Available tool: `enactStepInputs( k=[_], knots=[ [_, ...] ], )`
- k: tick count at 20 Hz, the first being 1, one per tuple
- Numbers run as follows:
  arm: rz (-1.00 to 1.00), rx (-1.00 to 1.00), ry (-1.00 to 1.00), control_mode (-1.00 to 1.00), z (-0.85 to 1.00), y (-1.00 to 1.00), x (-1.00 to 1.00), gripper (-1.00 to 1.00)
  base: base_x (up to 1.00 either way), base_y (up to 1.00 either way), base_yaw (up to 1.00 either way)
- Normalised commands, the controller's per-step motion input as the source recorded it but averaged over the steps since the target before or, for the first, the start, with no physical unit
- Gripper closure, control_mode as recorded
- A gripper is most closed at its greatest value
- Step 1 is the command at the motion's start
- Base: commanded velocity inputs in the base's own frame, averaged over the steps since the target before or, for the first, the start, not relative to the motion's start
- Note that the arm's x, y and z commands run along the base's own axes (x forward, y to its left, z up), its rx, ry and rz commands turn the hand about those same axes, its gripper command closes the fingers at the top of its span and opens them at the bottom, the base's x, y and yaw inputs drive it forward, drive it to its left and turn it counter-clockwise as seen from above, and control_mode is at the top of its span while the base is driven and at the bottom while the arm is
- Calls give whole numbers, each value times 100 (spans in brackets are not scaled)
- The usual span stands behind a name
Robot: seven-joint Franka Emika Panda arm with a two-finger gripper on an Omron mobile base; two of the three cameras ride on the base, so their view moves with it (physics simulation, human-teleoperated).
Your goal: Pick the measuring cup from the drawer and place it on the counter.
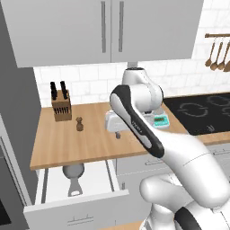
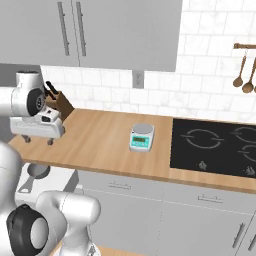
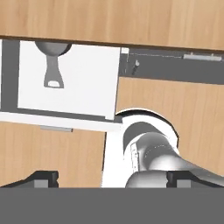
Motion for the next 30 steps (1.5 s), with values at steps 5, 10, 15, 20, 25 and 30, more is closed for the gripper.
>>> enactStepInputs(
  k=[5, 10, 15, 20, 25, 30],
  knots=[
    [-3, 0, 5, -100, -41, 51, 1, -100, 0, 0, 0],
    [0, 0, 0, -100, -35, 15, 2, -100, 0, 0, 0],
    [0, 0, 2, -100, -35, 36, 0, -100, 0, 0, 0],
    [0, 0, 0, -100, -64, 50, 6, -100, 0, 0, 0],
    [0, -6, -3, -100, -85, 76, 41, -100, 0, 0, 0],
    [0, -3, -1, -100, -77, 57, 26, -100, 0, 0, 0]
  ],
)
